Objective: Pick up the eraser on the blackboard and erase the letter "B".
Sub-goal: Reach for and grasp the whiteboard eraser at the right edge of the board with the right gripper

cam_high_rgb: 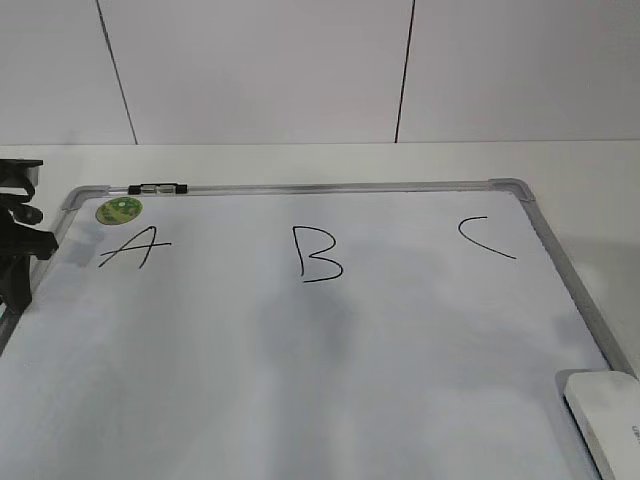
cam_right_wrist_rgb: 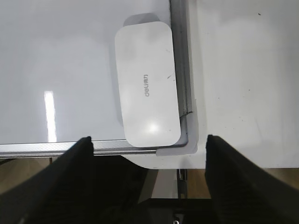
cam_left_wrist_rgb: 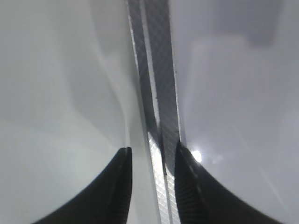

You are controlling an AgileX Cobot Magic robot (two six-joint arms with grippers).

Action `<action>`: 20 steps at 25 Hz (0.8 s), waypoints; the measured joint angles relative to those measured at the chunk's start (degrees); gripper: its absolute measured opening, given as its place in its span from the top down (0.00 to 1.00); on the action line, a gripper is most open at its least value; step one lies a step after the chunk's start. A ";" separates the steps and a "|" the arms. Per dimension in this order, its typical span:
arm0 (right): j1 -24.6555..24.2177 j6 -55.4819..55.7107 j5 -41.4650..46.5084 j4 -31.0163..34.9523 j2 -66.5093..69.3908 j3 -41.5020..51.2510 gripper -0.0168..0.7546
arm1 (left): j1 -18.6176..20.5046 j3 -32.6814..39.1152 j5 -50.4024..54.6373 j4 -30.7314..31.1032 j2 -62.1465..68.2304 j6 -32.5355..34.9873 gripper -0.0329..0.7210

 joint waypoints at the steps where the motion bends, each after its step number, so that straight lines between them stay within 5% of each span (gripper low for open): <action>1: 0.00 0.00 0.00 0.00 0.00 0.00 0.24 | 0.00 -0.10 0.01 0.00 0.00 0.00 0.64; 6: 0.00 0.00 0.00 0.00 0.00 0.00 0.24 | 0.00 -0.21 0.01 0.00 0.09 0.48 0.67; 13: 0.00 0.00 0.00 0.00 0.00 0.00 0.24 | 0.14 -0.32 0.01 -0.79 0.09 0.48 0.92; 20: 0.00 0.00 0.00 1.02 0.37 0.00 0.24 | 0.22 -0.32 0.11 -1.01 0.09 -0.19 0.93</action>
